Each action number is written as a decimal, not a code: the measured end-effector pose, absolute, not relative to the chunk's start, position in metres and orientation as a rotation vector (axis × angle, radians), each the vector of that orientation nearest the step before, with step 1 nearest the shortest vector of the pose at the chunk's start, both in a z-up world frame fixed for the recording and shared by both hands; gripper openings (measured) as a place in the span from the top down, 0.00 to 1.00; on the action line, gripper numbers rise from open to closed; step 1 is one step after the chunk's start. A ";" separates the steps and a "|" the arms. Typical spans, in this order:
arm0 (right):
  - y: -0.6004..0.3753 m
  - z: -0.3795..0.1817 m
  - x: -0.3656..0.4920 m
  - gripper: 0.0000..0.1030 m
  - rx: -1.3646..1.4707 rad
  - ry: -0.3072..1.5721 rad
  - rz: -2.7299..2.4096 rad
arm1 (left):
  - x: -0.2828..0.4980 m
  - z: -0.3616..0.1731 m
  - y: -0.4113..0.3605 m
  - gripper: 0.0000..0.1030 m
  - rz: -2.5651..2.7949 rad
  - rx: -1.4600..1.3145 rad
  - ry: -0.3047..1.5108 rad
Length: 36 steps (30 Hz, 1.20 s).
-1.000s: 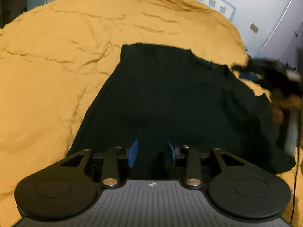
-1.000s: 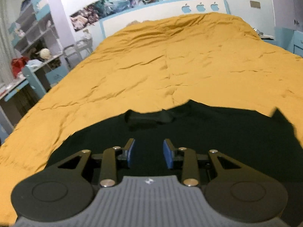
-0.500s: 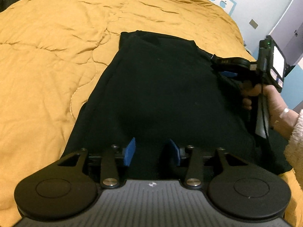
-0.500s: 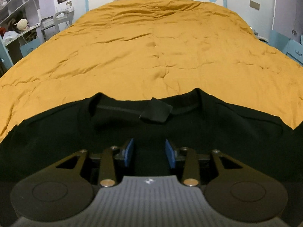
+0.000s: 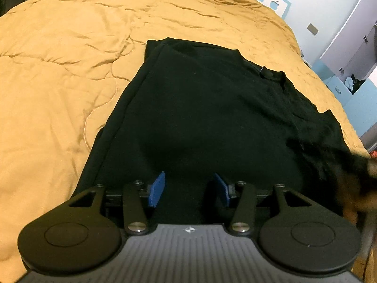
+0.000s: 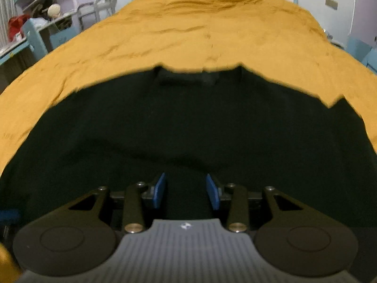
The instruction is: Fold small clothes
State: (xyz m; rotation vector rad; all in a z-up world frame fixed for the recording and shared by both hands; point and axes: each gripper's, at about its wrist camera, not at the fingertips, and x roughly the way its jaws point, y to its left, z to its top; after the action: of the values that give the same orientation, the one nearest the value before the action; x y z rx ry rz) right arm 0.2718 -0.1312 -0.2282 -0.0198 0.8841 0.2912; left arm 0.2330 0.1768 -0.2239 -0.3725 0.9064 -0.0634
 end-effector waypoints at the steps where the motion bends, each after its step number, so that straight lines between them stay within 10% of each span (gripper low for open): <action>1: -0.133 -0.227 0.260 0.66 -0.029 0.878 0.304 | 0.233 -0.224 0.177 0.44 -0.064 -0.372 0.906; 15: -0.148 -0.222 0.167 0.64 -0.037 0.952 0.356 | 0.230 -0.219 0.182 0.44 -0.094 -0.389 0.921; 21: -0.143 -0.200 0.171 0.49 0.086 0.962 0.400 | 0.222 -0.186 0.210 0.44 -0.095 -0.344 0.906; 36: 0.051 -0.211 0.095 0.46 -0.583 0.672 0.704 | 0.270 -0.184 0.288 0.43 -0.192 -0.427 0.866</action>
State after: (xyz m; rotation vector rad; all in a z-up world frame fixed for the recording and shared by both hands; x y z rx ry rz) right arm 0.0954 0.0512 -0.2113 -0.5834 0.6722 0.7036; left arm 0.2697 0.2881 -0.1842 -0.4274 0.8661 -0.1920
